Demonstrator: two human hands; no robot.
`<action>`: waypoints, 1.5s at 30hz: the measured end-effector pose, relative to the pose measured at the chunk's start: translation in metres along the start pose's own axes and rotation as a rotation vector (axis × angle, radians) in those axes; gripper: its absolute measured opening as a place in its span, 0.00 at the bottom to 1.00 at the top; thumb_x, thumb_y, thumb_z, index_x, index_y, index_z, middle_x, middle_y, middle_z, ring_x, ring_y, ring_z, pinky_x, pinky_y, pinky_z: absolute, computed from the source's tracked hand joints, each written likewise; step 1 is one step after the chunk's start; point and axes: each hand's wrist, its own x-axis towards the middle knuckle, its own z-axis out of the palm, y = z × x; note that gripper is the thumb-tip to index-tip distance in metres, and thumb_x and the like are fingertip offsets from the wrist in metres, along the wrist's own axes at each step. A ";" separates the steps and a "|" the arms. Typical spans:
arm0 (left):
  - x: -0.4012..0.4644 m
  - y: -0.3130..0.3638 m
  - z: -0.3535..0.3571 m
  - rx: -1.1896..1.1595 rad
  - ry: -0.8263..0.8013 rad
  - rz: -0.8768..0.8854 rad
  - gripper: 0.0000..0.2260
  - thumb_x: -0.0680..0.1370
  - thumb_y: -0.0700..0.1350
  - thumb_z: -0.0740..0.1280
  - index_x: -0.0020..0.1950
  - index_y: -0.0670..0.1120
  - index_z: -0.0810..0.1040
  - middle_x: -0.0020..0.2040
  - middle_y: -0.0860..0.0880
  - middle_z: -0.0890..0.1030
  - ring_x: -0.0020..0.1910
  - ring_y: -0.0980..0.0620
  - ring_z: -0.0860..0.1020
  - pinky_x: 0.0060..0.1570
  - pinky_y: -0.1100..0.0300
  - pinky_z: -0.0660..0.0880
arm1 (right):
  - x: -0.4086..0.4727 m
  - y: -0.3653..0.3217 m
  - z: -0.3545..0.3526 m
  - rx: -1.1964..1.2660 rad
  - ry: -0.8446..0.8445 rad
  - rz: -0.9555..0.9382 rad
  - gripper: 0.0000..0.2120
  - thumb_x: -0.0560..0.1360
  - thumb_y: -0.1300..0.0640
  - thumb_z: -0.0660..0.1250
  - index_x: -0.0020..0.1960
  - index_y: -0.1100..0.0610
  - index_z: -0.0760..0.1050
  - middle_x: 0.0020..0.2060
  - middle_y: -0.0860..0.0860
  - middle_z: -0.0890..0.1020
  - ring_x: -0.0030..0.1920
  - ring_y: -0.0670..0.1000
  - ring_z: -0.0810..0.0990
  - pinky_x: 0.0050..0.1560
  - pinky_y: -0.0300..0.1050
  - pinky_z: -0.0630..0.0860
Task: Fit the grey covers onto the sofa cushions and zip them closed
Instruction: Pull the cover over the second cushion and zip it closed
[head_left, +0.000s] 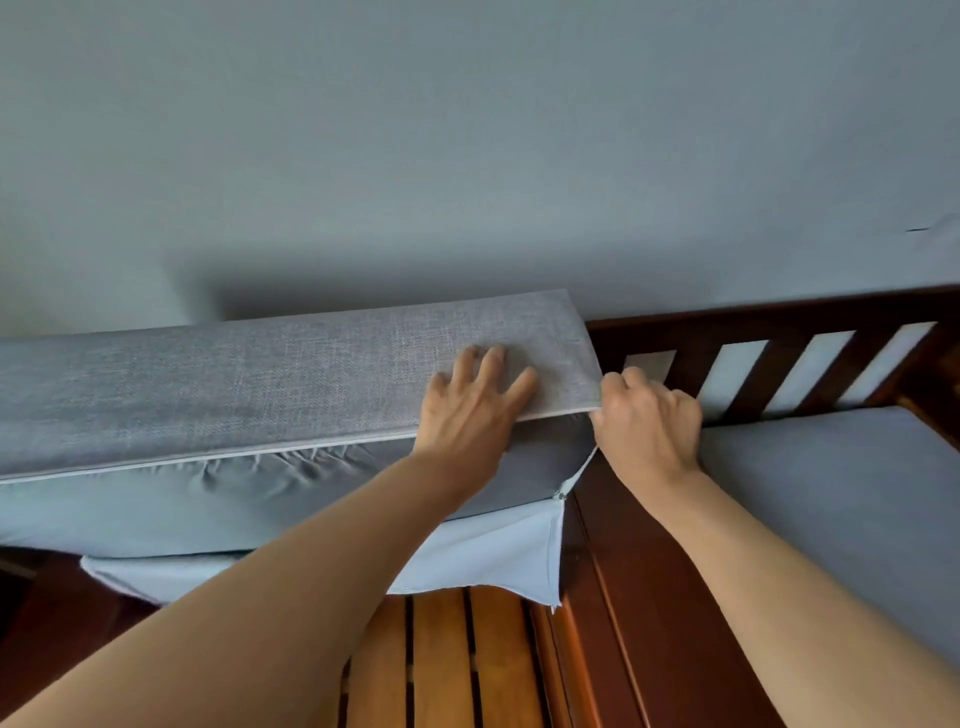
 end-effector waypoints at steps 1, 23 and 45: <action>0.002 0.003 0.002 0.014 0.003 -0.011 0.31 0.73 0.46 0.70 0.71 0.54 0.57 0.73 0.45 0.56 0.72 0.42 0.55 0.58 0.48 0.69 | -0.002 -0.001 0.002 0.008 0.008 -0.009 0.13 0.55 0.66 0.74 0.27 0.59 0.69 0.23 0.54 0.71 0.19 0.55 0.70 0.26 0.38 0.56; -0.043 0.003 0.058 0.042 0.314 0.231 0.32 0.71 0.36 0.44 0.75 0.45 0.60 0.76 0.45 0.61 0.74 0.44 0.61 0.68 0.41 0.58 | -0.045 -0.032 0.000 0.071 -0.180 0.208 0.17 0.75 0.51 0.67 0.55 0.62 0.68 0.49 0.58 0.76 0.45 0.58 0.80 0.31 0.45 0.62; -0.065 0.024 0.191 0.187 0.370 0.298 0.29 0.69 0.36 0.53 0.71 0.40 0.67 0.76 0.43 0.58 0.76 0.45 0.51 0.70 0.41 0.49 | -0.147 -0.037 0.168 0.841 -0.555 0.589 0.15 0.76 0.56 0.66 0.59 0.60 0.67 0.51 0.55 0.79 0.52 0.56 0.78 0.46 0.45 0.74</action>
